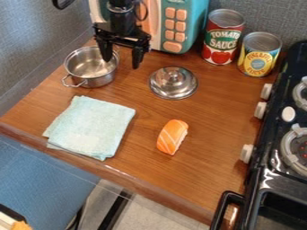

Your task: Move the silver pot over the blue cloth

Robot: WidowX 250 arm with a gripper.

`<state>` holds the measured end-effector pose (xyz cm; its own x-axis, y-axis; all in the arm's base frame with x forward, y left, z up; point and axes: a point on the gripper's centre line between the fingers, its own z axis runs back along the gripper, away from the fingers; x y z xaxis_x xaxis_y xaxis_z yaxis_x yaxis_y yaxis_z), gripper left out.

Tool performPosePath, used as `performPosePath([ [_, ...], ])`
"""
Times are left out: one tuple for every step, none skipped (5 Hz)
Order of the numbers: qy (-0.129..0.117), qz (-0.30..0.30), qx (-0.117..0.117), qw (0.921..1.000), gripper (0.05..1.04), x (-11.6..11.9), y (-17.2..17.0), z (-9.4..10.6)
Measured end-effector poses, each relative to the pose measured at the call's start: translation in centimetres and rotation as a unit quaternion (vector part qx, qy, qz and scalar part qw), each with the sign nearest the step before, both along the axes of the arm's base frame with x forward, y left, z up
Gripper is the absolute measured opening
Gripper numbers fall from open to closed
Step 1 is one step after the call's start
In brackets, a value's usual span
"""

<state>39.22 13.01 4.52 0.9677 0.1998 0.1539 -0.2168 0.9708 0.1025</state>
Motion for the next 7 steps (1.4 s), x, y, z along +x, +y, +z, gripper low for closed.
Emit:
performPosePath([
  [0.008, 0.016, -0.002, 0.9998, 1.001, -0.5, 0.7, -0.2],
  [0.041, 0.031, -0.02, 0.9985, 0.942, -0.7, 0.6, -2.5],
  [0.04, 0.041, -0.023, 0.9981, 0.651, -0.6, 1.2, -2.8],
  [0.039, 0.041, -0.026, 0.9981, 0.354, -0.6, 1.1, -2.8],
  [0.035, 0.039, -0.025, 0.9983, 0.149, -0.6, 1.1, -2.7],
  [0.011, 0.044, -0.012, 0.9989, 0.078, -0.9, 1.1, -0.1],
  [-0.022, 0.045, 0.0, 0.9988, 0.073, -1.8, 0.8, 3.1],
])
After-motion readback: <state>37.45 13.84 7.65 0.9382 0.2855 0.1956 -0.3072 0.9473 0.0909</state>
